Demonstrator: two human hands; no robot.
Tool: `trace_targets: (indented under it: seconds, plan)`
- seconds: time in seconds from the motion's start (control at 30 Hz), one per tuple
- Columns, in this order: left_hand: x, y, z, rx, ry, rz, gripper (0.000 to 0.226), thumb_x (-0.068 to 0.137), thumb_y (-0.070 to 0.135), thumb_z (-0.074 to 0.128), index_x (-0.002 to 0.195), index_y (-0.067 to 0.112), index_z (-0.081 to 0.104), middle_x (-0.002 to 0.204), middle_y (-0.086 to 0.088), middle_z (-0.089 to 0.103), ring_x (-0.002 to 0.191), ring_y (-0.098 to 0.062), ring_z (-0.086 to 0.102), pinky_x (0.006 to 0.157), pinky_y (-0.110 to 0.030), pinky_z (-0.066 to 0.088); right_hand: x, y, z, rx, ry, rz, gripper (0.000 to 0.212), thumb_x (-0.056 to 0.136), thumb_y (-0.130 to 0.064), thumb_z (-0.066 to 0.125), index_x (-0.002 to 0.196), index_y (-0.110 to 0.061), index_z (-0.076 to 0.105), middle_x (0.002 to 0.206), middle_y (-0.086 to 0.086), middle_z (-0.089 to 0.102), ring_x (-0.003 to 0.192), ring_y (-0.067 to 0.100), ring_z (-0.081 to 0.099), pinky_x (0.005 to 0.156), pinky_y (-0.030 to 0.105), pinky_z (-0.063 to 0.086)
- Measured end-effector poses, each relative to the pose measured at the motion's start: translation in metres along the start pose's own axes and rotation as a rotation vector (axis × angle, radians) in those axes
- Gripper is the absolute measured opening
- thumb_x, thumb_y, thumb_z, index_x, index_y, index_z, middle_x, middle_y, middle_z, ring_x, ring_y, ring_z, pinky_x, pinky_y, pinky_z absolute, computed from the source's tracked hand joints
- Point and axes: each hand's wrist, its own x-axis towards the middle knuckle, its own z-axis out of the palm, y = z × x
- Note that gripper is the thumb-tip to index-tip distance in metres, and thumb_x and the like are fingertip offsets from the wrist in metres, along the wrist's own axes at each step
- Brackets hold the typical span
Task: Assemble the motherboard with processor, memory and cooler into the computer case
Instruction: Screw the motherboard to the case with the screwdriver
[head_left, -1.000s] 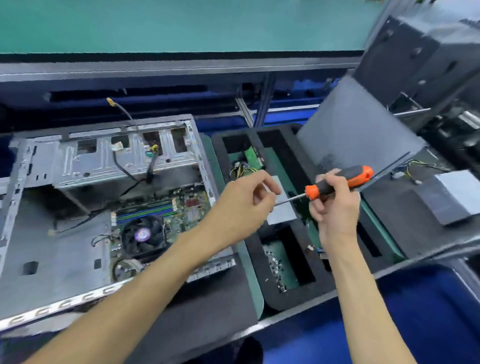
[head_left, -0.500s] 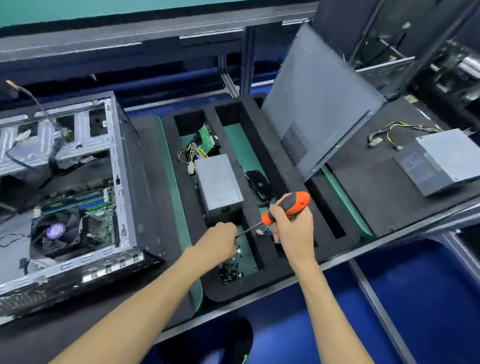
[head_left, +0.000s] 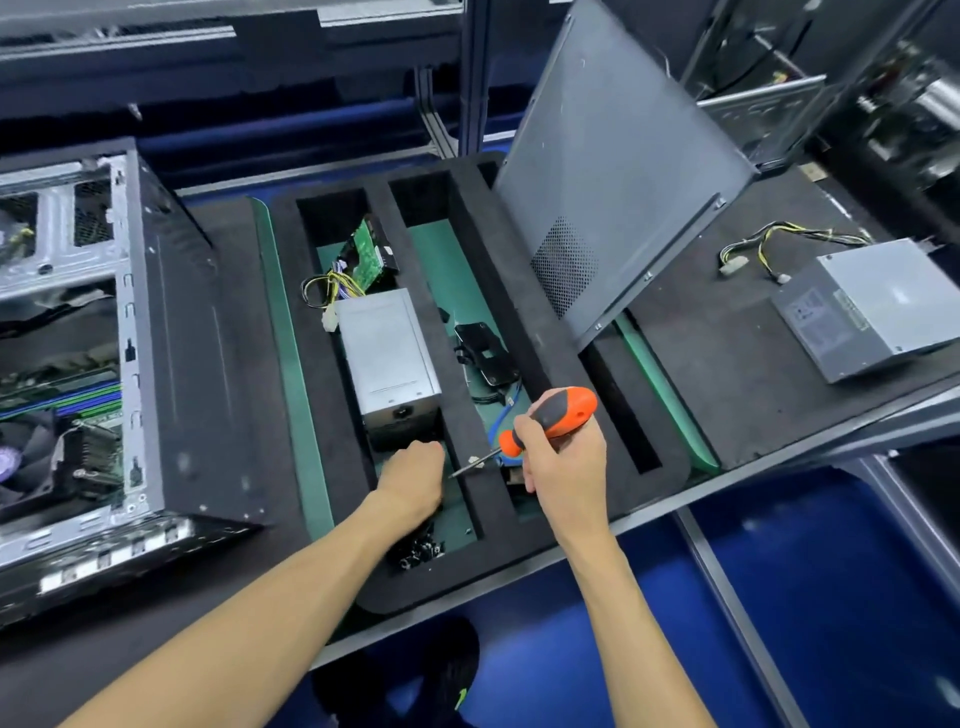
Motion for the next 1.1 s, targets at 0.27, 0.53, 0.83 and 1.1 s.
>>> trace_targets:
  seconds: [0.27,0.53,0.83,1.1]
  plan:
    - [-0.011,-0.002,-0.030,-0.173,-0.005,-0.041,0.012,0.082,0.011,0.065,0.080,0.008,0.054,0.083,-0.011,0.064,0.077,-0.030,0.062,0.064,-0.032,0.047,0.008,-0.008,0.000,0.172,0.069,0.092,0.015,0.082,-0.017,0.063,0.069,-0.024,0.057,0.052,0.005,0.050,0.037,0.016,0.040,0.041,0.024,0.035]
    - [-0.065,-0.016,-0.095,-1.203,0.040,-0.111,0.005,0.077,-0.002,0.076,0.076,0.002,0.073,0.067,-0.014,0.071,0.061,-0.021,0.069,0.070,-0.033,0.060,0.026,-0.038,0.018,0.687,0.181,0.226,0.014,0.090,-0.015,0.053,0.076,-0.014,0.048,0.067,0.001,0.053,0.042,0.013,0.037,0.035,0.022,0.028]
    - [-0.136,-0.067,-0.166,-1.795,0.171,-0.052,0.020,0.079,0.009,0.077,0.095,-0.003,0.077,0.092,-0.019,0.073,0.079,-0.021,0.071,0.073,-0.027,0.058,0.019,-0.089,0.083,0.830,0.095,0.237,0.018,0.097,-0.013,0.044,0.080,-0.016,0.044,0.068,0.000,0.053,0.040,0.012,0.035,0.034,0.020,0.027]
    - [-0.190,-0.131,-0.186,-1.894,0.252,0.090,0.026,0.076,0.010,0.078,0.099,-0.001,0.077,0.094,-0.015,0.073,0.083,-0.019,0.072,0.076,-0.024,0.057,-0.008,-0.123,0.157,0.828,0.008,0.186,0.020,0.097,-0.013,0.044,0.077,-0.017,0.046,0.069,0.001,0.055,0.041,0.012,0.036,0.034,0.020,0.029]
